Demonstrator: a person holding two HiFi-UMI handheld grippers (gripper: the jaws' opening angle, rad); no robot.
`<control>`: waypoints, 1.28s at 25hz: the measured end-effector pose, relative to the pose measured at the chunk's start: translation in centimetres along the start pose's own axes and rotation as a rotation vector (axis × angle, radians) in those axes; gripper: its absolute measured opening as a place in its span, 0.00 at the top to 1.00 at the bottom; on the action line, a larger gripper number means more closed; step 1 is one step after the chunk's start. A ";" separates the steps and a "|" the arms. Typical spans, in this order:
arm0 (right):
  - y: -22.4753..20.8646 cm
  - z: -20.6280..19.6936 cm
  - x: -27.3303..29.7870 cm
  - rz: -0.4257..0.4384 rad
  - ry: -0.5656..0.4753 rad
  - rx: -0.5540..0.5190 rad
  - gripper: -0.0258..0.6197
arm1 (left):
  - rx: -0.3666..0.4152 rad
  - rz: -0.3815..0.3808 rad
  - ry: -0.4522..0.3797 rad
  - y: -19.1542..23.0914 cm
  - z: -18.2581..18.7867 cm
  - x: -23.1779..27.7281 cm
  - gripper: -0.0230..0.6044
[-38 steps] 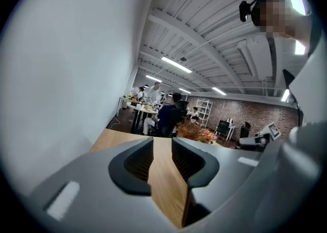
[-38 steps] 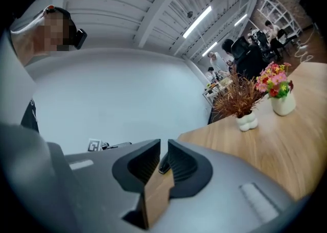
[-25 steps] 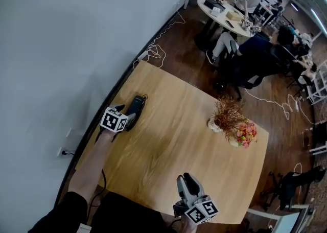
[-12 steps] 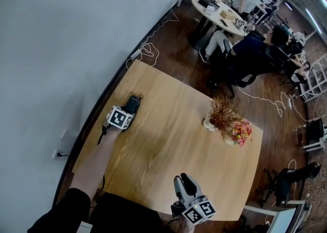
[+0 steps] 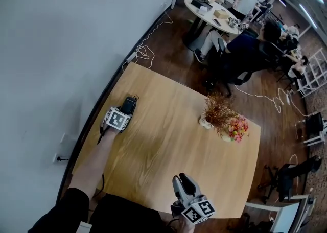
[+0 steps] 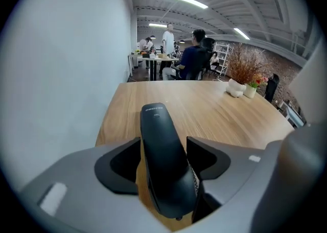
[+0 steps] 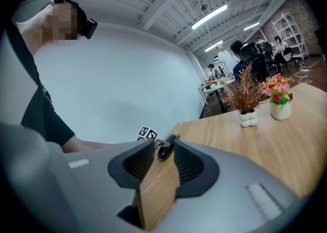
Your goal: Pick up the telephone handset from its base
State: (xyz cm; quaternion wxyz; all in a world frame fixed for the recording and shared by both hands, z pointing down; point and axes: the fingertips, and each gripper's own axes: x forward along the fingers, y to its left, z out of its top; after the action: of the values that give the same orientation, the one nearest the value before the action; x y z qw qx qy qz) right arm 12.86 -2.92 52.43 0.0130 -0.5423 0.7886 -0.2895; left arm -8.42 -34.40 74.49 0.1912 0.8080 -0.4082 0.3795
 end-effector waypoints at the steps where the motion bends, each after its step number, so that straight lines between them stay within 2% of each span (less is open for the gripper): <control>1: -0.1 -0.2 -0.1 -0.003 0.000 0.002 0.77 | -0.027 -0.008 0.003 0.0 -0.2 0.2 0.50; 3: -0.4 -0.5 -0.4 -0.008 0.003 0.007 0.77 | -0.099 -0.039 0.023 -0.4 -1.0 0.8 0.50; 5: -0.4 -0.6 -0.6 -0.010 0.003 0.008 0.77 | -0.142 -0.057 0.035 -0.8 -1.3 1.1 0.55; 12: -0.8 -0.4 -1.4 -0.018 -0.010 0.005 0.77 | -0.145 -0.018 -0.005 -0.7 -0.6 -0.1 0.55; 17: -0.9 -0.5 -1.5 -0.015 -0.009 0.007 0.77 | -0.154 0.008 -0.093 -0.6 1.2 -2.9 0.56; 23: -0.9 -0.3 -1.1 0.003 -0.019 0.005 0.77 | -0.191 -0.035 -0.279 -1.5 4.3 -9.2 0.56; 27: -1.0 0.0 -0.9 0.020 -0.023 0.002 0.77 | -0.252 -0.117 -0.453 -2.6 6.9 -15.1 0.56; 32: -1.1 0.7 -0.8 0.032 -0.051 0.005 0.77 | -0.250 -0.191 -0.694 -4.6 9.2 -23.6 0.56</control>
State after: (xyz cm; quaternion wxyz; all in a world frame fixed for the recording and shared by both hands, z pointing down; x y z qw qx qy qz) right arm 14.39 -2.86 52.12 0.0391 -0.5368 0.7958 -0.2775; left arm -9.46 -25.21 50.50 0.1732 0.8932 -0.4148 0.0111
